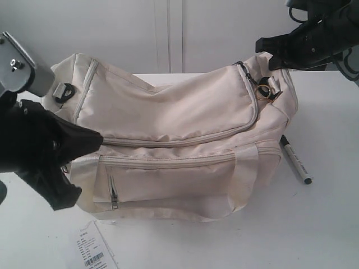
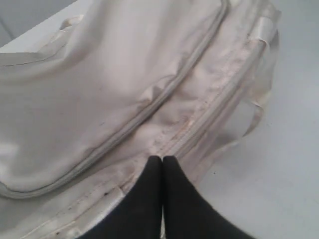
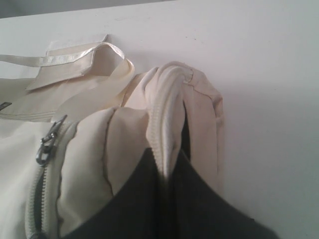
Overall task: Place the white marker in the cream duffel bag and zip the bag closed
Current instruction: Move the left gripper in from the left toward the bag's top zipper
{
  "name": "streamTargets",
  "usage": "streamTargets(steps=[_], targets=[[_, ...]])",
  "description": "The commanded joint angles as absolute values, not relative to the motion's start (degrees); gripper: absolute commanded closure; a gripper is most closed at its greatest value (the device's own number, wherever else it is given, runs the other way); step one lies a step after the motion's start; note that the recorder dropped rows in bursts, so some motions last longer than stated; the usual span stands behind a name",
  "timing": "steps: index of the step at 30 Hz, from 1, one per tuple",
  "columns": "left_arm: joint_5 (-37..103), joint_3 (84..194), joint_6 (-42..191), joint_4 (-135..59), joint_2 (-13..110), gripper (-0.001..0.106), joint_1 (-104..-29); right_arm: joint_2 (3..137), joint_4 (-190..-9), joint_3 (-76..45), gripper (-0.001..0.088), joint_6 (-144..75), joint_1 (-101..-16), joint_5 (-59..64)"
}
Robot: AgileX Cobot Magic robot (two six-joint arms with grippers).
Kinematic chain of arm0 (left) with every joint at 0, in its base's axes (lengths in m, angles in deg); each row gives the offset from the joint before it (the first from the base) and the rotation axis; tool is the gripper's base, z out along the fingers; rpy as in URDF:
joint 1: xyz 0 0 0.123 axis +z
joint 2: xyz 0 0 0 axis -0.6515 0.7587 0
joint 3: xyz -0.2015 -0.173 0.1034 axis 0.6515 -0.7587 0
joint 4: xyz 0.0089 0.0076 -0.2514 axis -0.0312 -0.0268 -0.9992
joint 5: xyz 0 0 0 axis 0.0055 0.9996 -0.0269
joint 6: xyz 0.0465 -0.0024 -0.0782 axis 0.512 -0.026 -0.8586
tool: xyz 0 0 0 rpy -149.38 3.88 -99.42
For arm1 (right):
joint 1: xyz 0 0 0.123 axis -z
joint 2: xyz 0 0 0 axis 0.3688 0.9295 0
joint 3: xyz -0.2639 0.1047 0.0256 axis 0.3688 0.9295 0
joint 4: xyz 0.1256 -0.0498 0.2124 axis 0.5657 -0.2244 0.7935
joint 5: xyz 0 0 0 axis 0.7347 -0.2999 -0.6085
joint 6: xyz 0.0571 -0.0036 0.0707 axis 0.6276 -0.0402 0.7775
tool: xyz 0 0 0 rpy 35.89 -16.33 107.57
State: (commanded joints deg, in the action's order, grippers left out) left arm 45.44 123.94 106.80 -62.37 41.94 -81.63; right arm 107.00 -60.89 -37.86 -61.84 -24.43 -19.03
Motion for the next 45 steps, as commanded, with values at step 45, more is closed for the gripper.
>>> streamTargets(steps=[45], targets=[[46.4, 126.2, 81.0, -47.7, 41.9, 0.105, -85.5, 107.0, -60.9, -37.9, 0.0868, -61.8, -24.4, -19.0]])
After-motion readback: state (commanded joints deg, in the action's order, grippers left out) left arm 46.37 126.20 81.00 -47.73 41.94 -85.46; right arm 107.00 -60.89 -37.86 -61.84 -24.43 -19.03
